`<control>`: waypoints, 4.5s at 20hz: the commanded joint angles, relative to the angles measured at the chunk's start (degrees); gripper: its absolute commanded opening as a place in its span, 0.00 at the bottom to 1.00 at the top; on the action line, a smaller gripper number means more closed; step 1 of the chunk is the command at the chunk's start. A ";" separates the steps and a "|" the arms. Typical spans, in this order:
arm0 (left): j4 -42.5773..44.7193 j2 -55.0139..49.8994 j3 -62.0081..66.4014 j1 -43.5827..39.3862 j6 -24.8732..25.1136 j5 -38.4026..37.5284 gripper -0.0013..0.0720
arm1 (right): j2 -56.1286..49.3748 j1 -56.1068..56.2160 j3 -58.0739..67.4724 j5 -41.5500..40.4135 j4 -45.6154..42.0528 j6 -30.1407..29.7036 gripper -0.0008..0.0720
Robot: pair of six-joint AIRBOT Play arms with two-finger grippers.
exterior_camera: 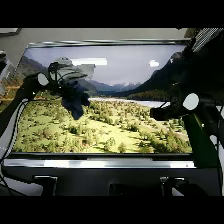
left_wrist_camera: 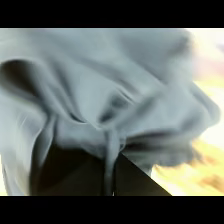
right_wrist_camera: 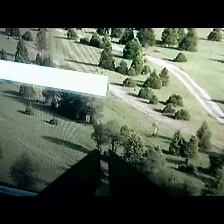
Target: Fold the clothes and pants, and hang the long-sleeved shirts on hangers.
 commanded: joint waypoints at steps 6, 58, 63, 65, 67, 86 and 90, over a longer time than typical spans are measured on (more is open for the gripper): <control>-13.70 5.70 0.76 -24.87 -5.51 -13.03 0.03 | 8.81 0.04 0.04 16.33 -4.59 -0.24 0.20; -24.74 7.50 -5.07 2.60 6.14 -14.97 0.66 | 0.15 12.35 -37.40 -33.33 50.60 -15.43 0.05; -29.27 -2.32 -5.27 -4.09 13.07 -12.17 0.66 | 4.72 12.35 -37.40 -29.14 50.60 -14.14 0.05; -31.34 -5.79 -5.25 -6.12 14.40 -11.41 0.66 | 5.77 12.35 -37.40 -27.45 50.60 -14.10 0.05; -36.50 -8.15 -5.25 -7.26 17.51 -11.43 0.66 | 5.92 12.35 -37.40 -25.59 50.60 -13.81 0.05; -31.01 4.44 2.38 2.25 17.07 -14.19 0.03 | 22.64 12.07 -17.44 -18.82 10.32 13.20 0.05; -30.58 19.12 8.50 9.73 13.94 -14.16 0.03 | 26.36 12.07 2.93 -12.35 0.79 9.97 0.05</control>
